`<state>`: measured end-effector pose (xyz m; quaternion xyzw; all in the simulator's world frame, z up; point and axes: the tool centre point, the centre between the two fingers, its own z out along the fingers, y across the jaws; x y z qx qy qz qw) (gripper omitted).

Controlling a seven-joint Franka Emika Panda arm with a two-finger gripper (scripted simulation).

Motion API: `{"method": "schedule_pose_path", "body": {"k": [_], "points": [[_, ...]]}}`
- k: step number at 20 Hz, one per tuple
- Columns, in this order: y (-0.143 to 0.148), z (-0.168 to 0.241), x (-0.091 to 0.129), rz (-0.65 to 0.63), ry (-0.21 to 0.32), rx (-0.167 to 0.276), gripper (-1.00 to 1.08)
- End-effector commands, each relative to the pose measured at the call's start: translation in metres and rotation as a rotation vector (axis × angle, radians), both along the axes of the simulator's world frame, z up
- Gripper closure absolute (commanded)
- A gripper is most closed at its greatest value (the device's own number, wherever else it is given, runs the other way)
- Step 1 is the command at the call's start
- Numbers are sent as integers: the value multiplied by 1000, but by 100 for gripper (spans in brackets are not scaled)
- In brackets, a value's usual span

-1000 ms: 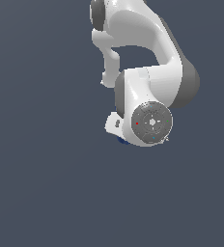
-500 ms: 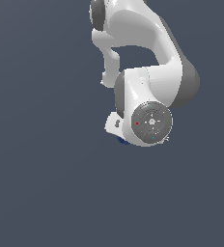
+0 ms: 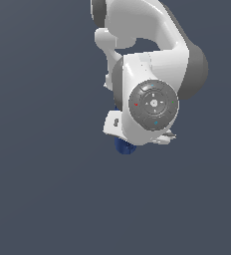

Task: Pick up the object and move it to a goal position.

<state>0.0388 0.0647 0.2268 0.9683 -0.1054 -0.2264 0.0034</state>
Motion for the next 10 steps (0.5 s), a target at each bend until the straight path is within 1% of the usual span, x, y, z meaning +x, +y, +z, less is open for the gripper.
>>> {"method": "schedule_pose_path", "body": {"k": [1, 5, 10], "points": [[-6, 17, 8, 28, -48, 18, 108], [-18, 48, 22, 85, -140, 54, 108], [-36, 95, 38, 169, -275, 108, 108]]}}
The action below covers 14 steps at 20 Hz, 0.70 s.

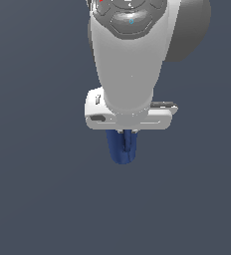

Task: Pick up the object and move it to a goal position.

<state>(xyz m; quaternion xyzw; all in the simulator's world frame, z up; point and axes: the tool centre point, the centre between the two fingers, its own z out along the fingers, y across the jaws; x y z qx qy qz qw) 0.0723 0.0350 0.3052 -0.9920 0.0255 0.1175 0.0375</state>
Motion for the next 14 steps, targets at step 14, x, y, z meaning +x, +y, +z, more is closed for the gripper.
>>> {"method": "schedule_pose_path", "body": {"k": [14], "points": [[-59, 137, 25, 237, -388, 154, 108]]}}
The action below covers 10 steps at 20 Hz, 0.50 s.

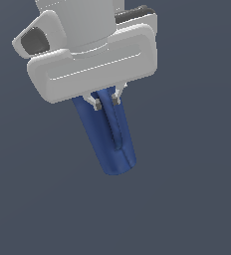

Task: Pick up the object and move it to a goal position.

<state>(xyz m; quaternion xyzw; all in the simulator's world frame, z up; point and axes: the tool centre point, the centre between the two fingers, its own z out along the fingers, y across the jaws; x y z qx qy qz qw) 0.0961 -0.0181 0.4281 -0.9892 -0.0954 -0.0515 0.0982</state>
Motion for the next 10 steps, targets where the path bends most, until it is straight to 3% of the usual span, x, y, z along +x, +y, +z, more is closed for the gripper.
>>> {"method": "schedule_pose_path", "body": {"k": [1, 10], "points": [[-10, 22, 1, 36, -61, 23, 108], [-47, 86, -1, 154, -252, 106, 108]]}}
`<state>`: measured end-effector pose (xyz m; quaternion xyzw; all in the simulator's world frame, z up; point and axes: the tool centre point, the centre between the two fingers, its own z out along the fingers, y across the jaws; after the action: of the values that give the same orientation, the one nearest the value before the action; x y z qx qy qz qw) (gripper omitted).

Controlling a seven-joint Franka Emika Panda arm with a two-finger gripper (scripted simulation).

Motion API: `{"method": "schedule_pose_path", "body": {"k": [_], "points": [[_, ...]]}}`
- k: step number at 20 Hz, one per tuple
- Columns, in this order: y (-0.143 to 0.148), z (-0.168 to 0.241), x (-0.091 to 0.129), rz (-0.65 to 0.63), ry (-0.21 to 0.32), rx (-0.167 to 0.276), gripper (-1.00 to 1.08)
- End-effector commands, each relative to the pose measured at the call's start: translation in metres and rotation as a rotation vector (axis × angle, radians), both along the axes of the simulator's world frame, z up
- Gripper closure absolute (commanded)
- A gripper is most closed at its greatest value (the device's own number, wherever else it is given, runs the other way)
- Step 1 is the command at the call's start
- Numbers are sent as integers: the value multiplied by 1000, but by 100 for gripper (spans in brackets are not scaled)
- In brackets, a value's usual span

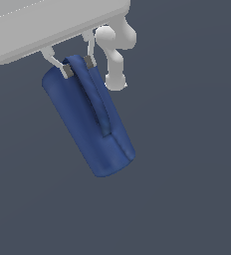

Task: Pick up the object and move it to a goal position.

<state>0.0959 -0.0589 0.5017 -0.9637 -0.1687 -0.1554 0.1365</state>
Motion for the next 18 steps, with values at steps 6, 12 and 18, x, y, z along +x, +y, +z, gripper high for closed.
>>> {"method": "schedule_pose_path", "body": {"k": [6, 12, 18], "points": [[-31, 47, -5, 89, -144, 64, 108], [-49, 69, -10, 137, -215, 101, 108], [-59, 79, -12, 161, -250, 121, 108]]}}
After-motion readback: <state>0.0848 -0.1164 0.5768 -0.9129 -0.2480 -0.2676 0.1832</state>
